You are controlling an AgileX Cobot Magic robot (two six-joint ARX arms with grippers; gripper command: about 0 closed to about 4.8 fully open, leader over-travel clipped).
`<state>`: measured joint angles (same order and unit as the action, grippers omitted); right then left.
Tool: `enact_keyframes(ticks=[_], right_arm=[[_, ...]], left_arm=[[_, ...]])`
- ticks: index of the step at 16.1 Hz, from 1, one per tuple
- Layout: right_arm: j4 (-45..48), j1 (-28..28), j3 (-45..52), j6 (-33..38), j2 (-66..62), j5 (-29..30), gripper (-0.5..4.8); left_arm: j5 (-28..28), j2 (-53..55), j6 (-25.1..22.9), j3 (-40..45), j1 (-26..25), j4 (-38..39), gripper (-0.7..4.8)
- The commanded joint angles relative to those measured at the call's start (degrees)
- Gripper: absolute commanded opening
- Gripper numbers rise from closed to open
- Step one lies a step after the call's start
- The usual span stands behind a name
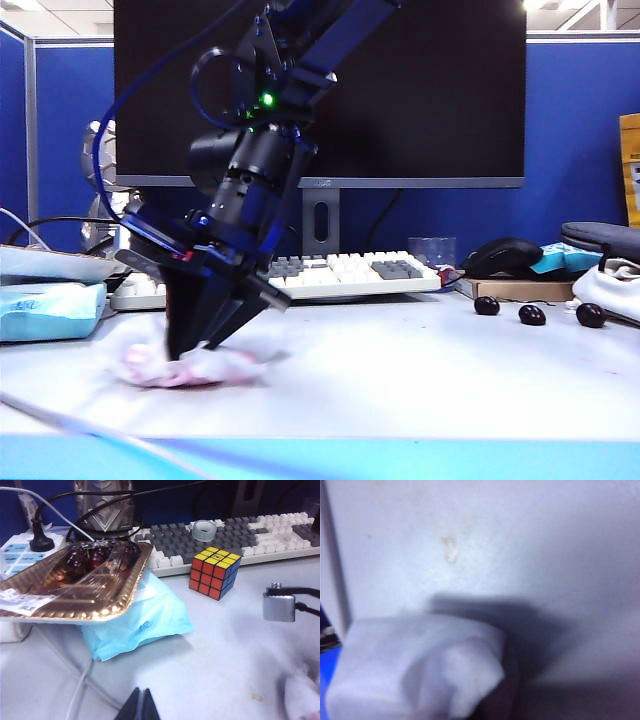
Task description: Use the wet wipes on the table to wipe the cherry juice off the table, then put the wipes back on the table.
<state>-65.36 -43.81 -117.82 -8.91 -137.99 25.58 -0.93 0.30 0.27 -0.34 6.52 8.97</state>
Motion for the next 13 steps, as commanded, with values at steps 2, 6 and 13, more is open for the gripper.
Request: enact_keyframes(ticks=[2, 6, 13], right_arm=[[6.67, 7.65, 0.59, 4.44, -1.4, -24.74, -0.06], [12.15, 18.99, 0.59, 11.02, -1.42, -30.38, -0.06], [13.79, 22.18, 0.57, 11.43, -1.4, -11.85, -0.06]], left_arm=[[-0.33, -0.2, 0.2, 0.04, -0.13, 0.59, -0.02], [-0.33, -0.2, 0.2, 0.04, -0.13, 0.59, -0.02], [-0.39, -0.2, 0.22, 0.04, -0.13, 0.59, -0.02]])
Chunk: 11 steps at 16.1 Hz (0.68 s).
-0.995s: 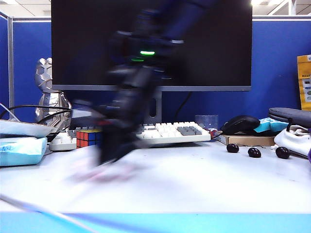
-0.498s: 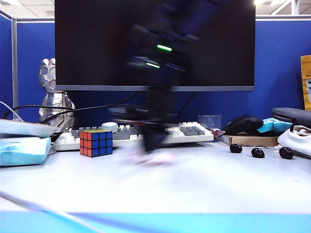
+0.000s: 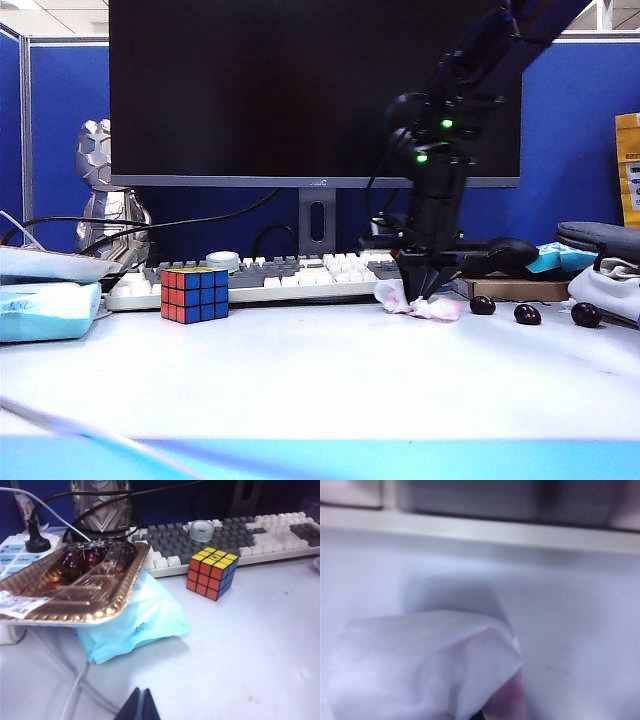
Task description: Use the wet wipes on the table to wipe the cherry juice off the table, then put the wipes back on the table.
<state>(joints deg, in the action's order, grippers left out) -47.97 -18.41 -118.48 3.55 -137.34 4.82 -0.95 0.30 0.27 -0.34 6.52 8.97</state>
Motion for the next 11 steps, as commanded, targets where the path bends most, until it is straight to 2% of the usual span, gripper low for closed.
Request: enact_keyframes(ticks=[1, 2, 5, 7, 8, 9, 11], right_arm=[[-3.19, -4.42, 1.22, -2.4, -2.05, 10.6, -0.06], [-2.03, -6.6, 1.22, -3.98, -2.05, 12.04, -0.06], [0.74, -10.58, 1.22, -5.22, -2.05, 11.19, -0.06], [2.51, -12.5, 1.22, -4.42, -2.05, 0.9, -0.06], [3.13, -12.41, 1.22, -1.01, -2.05, -8.72, -0.06], [3.02, -11.67, 1.22, 0.09, -2.03, -14.84, -0.06], [2.19, -10.36, 1.2, 1.01, -2.01, -16.24, -0.06]], left_arm=[[-0.33, -0.2, 0.2, 0.04, -0.13, 0.59, -0.02], [-0.33, -0.2, 0.22, 0.04, -0.13, 0.59, -0.02], [-0.33, -0.2, 0.2, 0.04, -0.13, 0.59, -0.02], [-0.33, -0.2, 0.2, 0.04, -0.13, 0.59, -0.02], [-0.33, -0.2, 0.22, 0.04, -0.13, 0.59, -0.02], [-0.33, -0.2, 0.2, 0.04, -0.13, 0.59, -0.02], [-0.33, -0.2, 0.2, 0.04, -0.13, 0.59, -0.02]])
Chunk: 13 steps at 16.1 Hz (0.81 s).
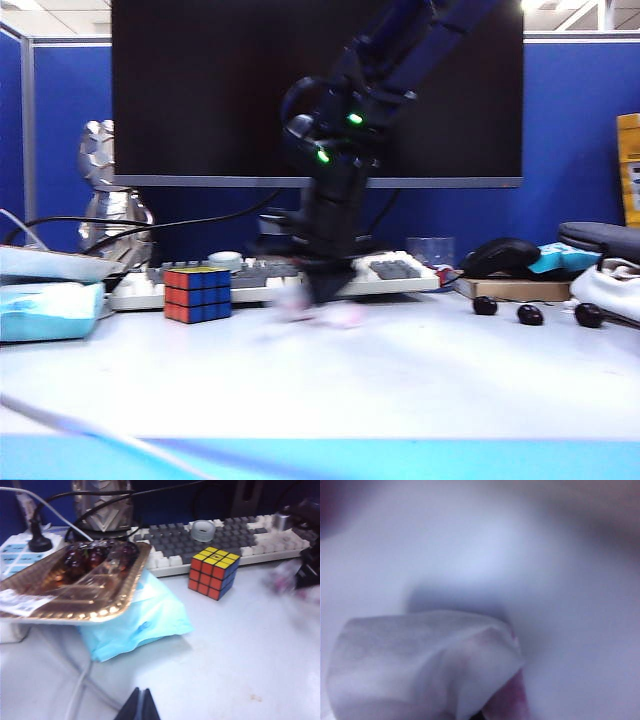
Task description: Use the wet wipes on the table to wipe the cherry juice off the table, then put the wipes back on the table.
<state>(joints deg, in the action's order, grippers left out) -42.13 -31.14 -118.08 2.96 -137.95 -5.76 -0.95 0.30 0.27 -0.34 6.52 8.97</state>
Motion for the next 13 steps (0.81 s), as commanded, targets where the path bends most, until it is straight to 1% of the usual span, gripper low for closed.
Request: enact_keyframes(ticks=[1, 2, 3, 4, 5, 6, 7, 9, 10, 11, 12, 13], right_arm=[[-4.28, 2.71, 0.79, 1.55, -1.4, -4.26, -0.06], [-4.31, 2.73, 0.79, 1.38, -1.4, -0.96, -0.06], [-4.04, 2.73, 0.79, 1.07, -1.4, 8.46, -0.06], [-4.17, 2.45, 0.81, 1.16, -1.42, 19.65, -0.06], [-5.88, 1.92, 0.81, 1.14, -1.4, 24.13, -0.06], [-8.44, 1.42, 0.79, 1.07, -1.36, 24.22, -0.06], [-13.44, 1.29, 0.81, 0.39, -1.36, 22.38, -0.06], [-16.94, 2.34, 0.81, 0.0, -1.31, 12.76, -0.06], [-17.79, 3.08, 0.81, 0.0, -1.33, 9.2, -0.06], [-18.99, 5.01, 0.83, 0.0, -1.36, 3.67, -0.06], [-19.76, 6.47, 0.83, 0.0, -1.33, 1.33, -0.06], [-20.57, 7.69, 0.83, 0.0, -1.33, 0.24, -0.06]], left_arm=[[-0.35, -0.2, 0.2, 0.04, -0.13, 0.59, -0.02], [-0.33, -0.2, 0.22, 0.04, -0.13, 0.59, -0.02], [-0.33, -0.2, 0.2, 0.04, -0.13, 0.59, -0.02], [-0.33, -0.2, 0.22, 0.04, -0.13, 0.59, -0.02], [-0.35, -0.2, 0.2, 0.04, -0.13, 0.59, -0.02], [-0.35, -0.2, 0.22, 0.04, -0.13, 0.59, -0.02], [-0.33, -0.2, 0.2, 0.04, -0.13, 0.59, -0.02], [-0.35, -0.2, 0.2, 0.04, -0.13, 0.59, -0.02], [-0.35, -0.2, 0.2, 0.04, -0.13, 0.59, -0.02], [-0.33, -0.2, 0.22, 0.04, -0.13, 0.59, -0.02], [-0.35, -0.2, 0.22, 0.04, -0.13, 0.59, -0.02], [-0.35, -0.2, 0.2, 0.04, -0.13, 0.59, -0.02]])
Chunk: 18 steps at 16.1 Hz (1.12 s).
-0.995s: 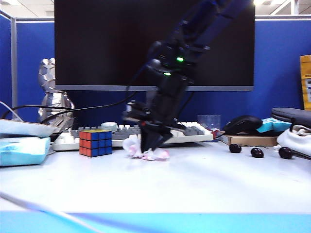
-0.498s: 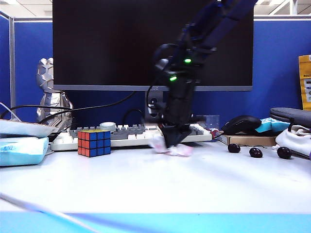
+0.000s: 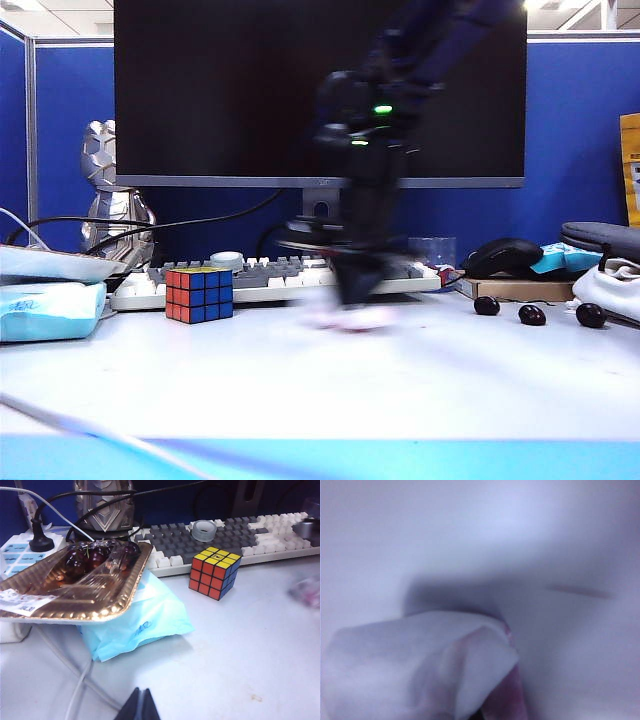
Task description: Use the wet wipes on the table to wipe the cherry juice off the table, then put the wipes back on the table.
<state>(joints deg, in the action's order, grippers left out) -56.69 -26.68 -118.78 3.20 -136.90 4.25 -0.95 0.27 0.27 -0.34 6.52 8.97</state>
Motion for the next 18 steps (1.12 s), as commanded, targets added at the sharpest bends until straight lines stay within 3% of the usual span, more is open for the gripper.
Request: enact_keyframes(ticks=[1, 3, 4, 8, 11, 13, 15, 17, 18], right_arm=[[-8.11, 5.68, 1.53, -0.2, -2.38, -12.13, -0.06], [-10.62, 8.0, 1.51, -0.22, -2.36, -13.29, -0.06], [-12.52, 8.46, 1.51, -1.84, -2.36, -10.97, -0.06], [-12.76, 3.41, 1.51, -5.01, -2.38, 6.43, -0.06], [-4.83, 0.35, 1.51, -3.67, -2.38, 12.13, -0.06], [2.21, 0.37, 1.53, 0.76, -2.43, 7.96, -0.06], [13.6, 0.87, 1.49, 2.25, -2.4, -0.74, -0.06], [16.7, 1.14, 1.49, 3.23, -2.4, -6.03, -0.06], [15.58, 1.4, 1.49, 3.26, -2.38, -11.34, -0.06]], left_arm=[[-0.33, -0.17, 0.2, 0.04, -0.13, 0.59, -0.02], [-0.35, -0.17, 0.22, 0.04, -0.13, 0.59, -0.02], [-0.35, -0.17, 0.2, 0.04, -0.13, 0.59, -0.02], [-0.35, -0.17, 0.2, 0.04, -0.13, 0.59, -0.02], [-0.35, -0.17, 0.2, 0.04, -0.13, 0.59, -0.02], [-0.33, -0.17, 0.2, 0.04, -0.13, 0.59, -0.02], [-0.26, -0.17, 0.2, 0.04, -0.13, 0.59, -0.02], [-0.37, -0.17, 0.22, 0.04, -0.13, 0.59, -0.02], [-0.35, -0.17, 0.22, 0.04, -0.13, 0.59, -0.02]])
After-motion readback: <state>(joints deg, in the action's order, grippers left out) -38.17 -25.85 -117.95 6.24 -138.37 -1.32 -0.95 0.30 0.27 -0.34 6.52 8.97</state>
